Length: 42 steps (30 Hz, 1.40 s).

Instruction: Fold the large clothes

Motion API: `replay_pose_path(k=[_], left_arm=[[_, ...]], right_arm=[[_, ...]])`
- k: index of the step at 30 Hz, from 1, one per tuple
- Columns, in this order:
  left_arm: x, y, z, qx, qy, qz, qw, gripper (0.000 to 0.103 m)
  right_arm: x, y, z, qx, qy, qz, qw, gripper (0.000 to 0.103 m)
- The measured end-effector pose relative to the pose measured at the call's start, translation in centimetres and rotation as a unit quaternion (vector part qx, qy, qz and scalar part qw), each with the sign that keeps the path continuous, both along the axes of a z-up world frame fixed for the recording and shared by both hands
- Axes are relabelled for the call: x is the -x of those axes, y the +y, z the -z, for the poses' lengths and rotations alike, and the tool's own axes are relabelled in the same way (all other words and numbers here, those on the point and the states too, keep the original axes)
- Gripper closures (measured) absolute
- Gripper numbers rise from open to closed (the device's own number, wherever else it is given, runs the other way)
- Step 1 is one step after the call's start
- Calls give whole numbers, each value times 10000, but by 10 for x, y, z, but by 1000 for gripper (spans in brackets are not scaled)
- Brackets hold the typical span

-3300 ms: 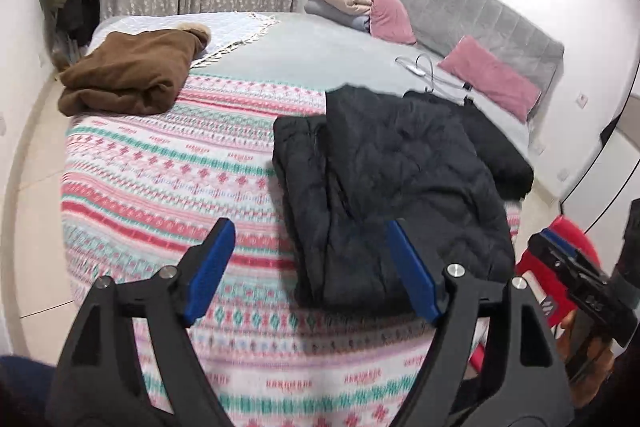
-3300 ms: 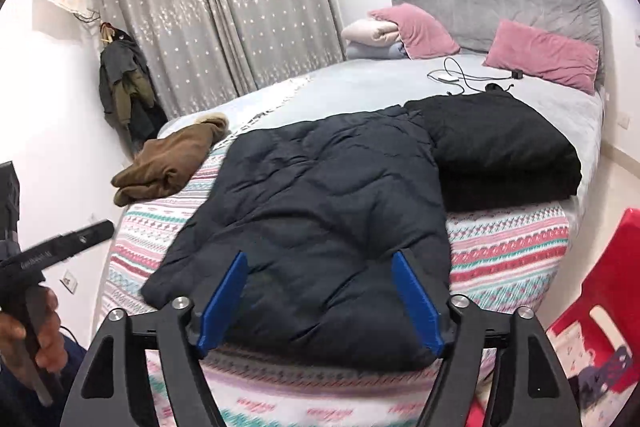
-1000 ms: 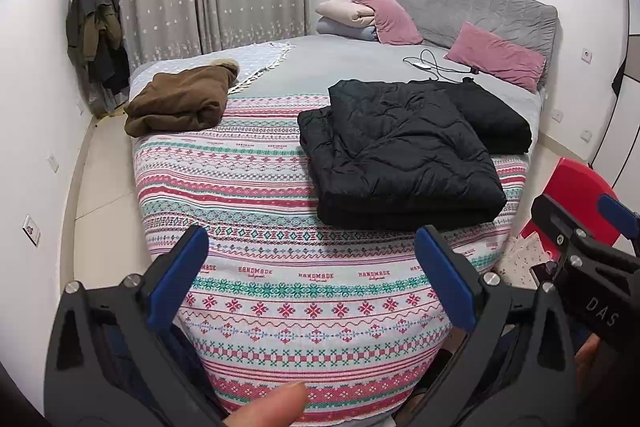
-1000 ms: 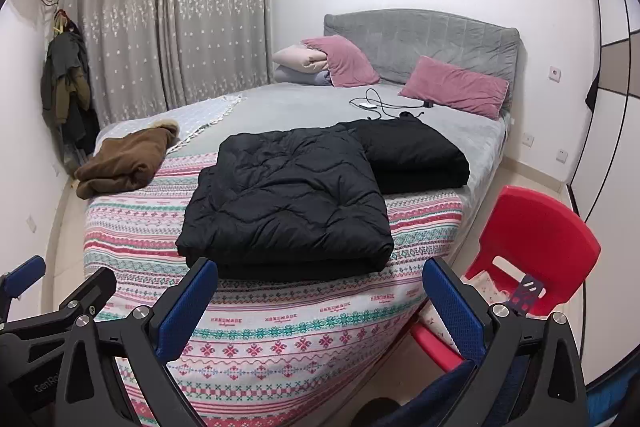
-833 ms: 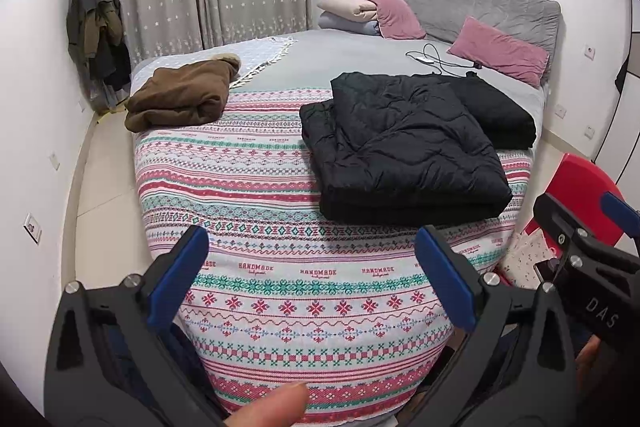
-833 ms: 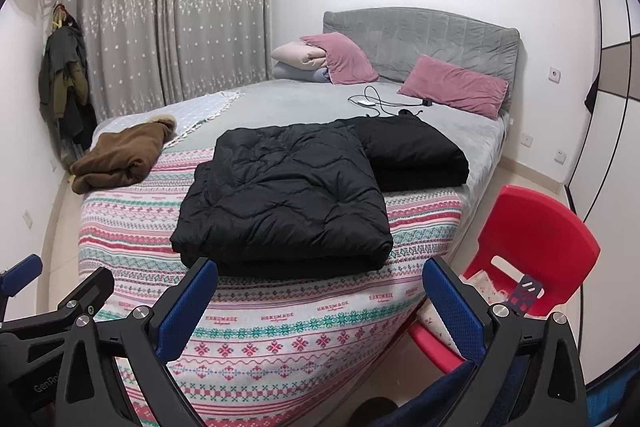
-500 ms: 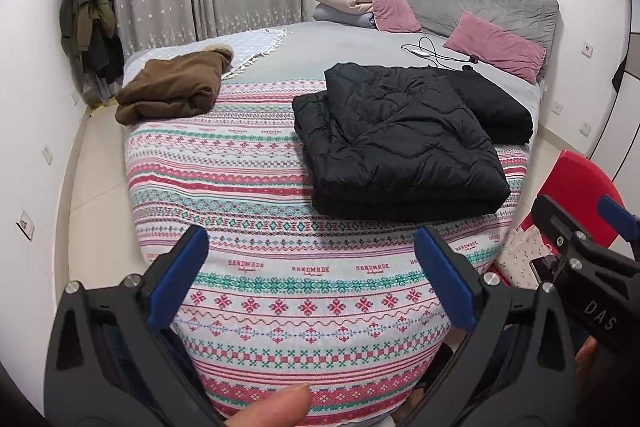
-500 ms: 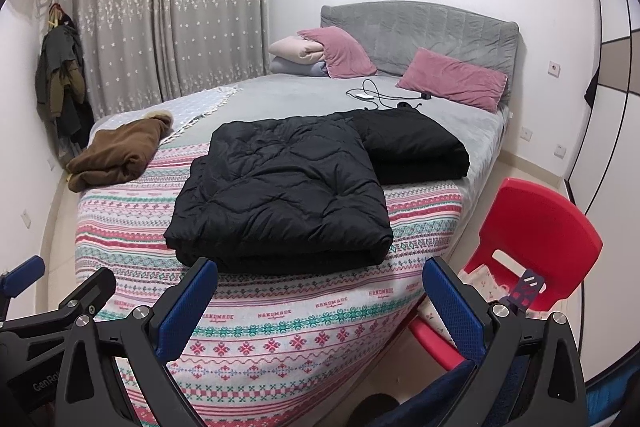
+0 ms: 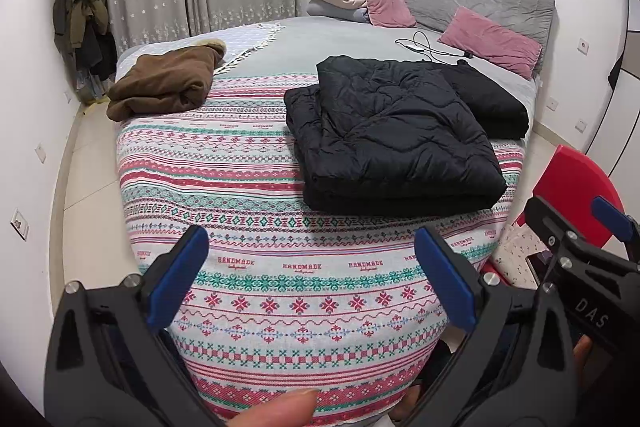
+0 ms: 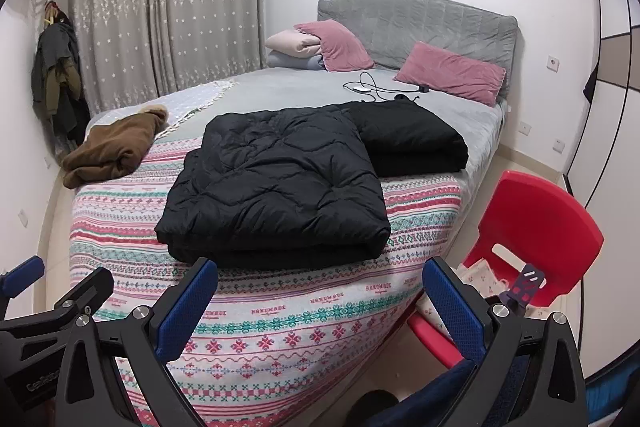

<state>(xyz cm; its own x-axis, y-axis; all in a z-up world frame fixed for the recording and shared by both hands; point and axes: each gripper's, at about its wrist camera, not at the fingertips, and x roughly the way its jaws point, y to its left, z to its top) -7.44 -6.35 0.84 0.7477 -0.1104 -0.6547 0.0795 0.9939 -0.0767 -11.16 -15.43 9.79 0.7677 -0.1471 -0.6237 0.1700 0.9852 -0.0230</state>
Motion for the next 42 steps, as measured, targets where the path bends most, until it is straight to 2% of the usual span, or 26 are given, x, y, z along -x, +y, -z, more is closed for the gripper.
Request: replay_pose_path(k=[42], left_arm=[[-5, -2, 11, 89, 165, 106, 9998, 1]], right_arm=[[-1, 3, 7, 113, 117, 137, 9998, 0]])
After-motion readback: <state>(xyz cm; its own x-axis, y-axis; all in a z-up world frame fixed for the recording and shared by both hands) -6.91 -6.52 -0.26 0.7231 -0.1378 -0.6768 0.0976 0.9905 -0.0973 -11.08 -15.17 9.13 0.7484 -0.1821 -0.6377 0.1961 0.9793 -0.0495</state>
